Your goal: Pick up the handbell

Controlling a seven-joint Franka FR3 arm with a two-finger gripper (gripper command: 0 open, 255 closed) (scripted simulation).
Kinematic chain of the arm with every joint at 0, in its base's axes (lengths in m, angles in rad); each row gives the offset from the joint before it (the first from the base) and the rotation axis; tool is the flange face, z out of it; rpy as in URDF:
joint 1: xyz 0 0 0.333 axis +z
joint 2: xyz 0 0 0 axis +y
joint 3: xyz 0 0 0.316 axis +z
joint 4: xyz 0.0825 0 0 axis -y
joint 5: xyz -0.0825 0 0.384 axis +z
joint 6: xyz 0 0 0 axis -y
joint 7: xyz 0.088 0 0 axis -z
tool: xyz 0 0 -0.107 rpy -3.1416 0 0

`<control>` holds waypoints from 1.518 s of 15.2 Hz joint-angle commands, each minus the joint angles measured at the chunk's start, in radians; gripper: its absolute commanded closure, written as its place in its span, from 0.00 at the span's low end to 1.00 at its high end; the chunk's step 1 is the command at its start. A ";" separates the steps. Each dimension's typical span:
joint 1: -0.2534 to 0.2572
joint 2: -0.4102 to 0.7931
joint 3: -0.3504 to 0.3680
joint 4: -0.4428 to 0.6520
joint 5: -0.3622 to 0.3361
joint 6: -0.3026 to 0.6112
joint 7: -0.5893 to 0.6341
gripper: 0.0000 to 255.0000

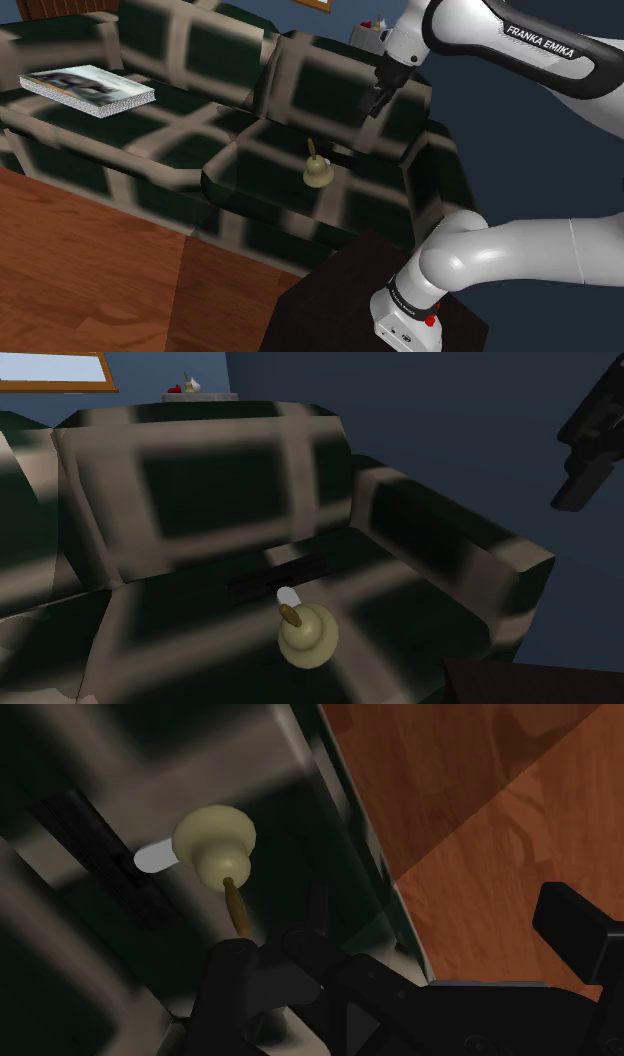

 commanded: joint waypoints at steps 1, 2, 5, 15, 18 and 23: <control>0.000 0.000 0.000 0.000 0.000 0.000 0.000 0.00; -0.004 0.023 0.002 -0.008 -0.013 0.029 -0.001 0.00; -0.020 0.099 0.009 -0.026 -0.052 0.116 0.000 0.00; -0.085 0.403 0.030 0.001 -0.210 0.371 0.041 0.00; -0.106 0.506 0.034 0.036 -0.268 0.431 0.066 0.00; -0.136 0.683 0.036 0.121 -0.376 0.506 0.117 0.00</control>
